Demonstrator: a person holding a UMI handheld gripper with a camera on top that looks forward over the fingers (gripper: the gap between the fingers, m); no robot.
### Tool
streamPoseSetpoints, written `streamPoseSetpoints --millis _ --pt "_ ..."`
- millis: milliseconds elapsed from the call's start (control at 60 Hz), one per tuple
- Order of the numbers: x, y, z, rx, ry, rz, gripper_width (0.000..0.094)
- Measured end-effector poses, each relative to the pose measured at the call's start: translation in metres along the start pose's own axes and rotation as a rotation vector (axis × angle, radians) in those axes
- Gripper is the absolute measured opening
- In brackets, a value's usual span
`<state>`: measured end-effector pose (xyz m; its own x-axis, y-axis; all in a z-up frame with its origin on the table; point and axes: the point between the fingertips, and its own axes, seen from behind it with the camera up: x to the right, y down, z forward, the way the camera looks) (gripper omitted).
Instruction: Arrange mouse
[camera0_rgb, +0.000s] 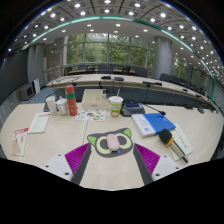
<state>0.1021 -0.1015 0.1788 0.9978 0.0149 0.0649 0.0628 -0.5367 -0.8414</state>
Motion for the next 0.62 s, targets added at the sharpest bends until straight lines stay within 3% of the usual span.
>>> streamPoseSetpoints --millis 283,617 --pt "-0.028 0.023 -0.133 0.02 0.026 -0.001 0.0857" --pt "-0.047 0.031 -0.173 0.05 0.018 -0.015 0.0858"
